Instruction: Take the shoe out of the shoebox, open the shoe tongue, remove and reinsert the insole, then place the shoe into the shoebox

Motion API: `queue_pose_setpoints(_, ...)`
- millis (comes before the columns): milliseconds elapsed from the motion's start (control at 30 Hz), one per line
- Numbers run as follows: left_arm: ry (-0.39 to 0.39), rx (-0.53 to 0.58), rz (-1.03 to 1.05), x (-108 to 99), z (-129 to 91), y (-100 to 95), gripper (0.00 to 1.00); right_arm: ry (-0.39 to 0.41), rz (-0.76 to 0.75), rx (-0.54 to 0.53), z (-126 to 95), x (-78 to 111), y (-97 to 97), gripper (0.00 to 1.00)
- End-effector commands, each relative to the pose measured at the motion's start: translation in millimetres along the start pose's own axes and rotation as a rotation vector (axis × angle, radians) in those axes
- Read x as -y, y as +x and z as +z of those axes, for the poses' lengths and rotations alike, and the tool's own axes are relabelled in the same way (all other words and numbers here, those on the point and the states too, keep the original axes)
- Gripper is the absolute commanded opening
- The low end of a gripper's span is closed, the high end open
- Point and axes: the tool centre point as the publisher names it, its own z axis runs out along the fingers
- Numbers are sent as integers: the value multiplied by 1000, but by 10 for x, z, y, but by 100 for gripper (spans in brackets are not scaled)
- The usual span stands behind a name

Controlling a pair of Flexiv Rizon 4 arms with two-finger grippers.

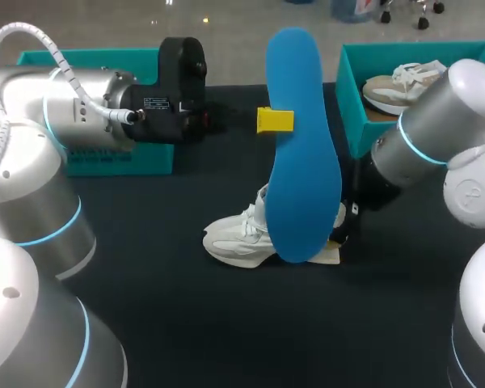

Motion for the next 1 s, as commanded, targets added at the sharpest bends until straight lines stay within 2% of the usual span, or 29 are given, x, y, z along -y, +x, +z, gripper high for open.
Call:
queue_pose_setpoints(33,2,0,0,-8,15,-7,0,253,-2,-21,-50,-66,-24,100)
queue_pose_setpoints(500,2,0,0,-8,15,-7,0,369,18,-14,-183,-121,14,100)
queue_pose_setpoints(1000,2,0,0,-8,15,-7,0,379,29,-9,-213,-118,37,100)
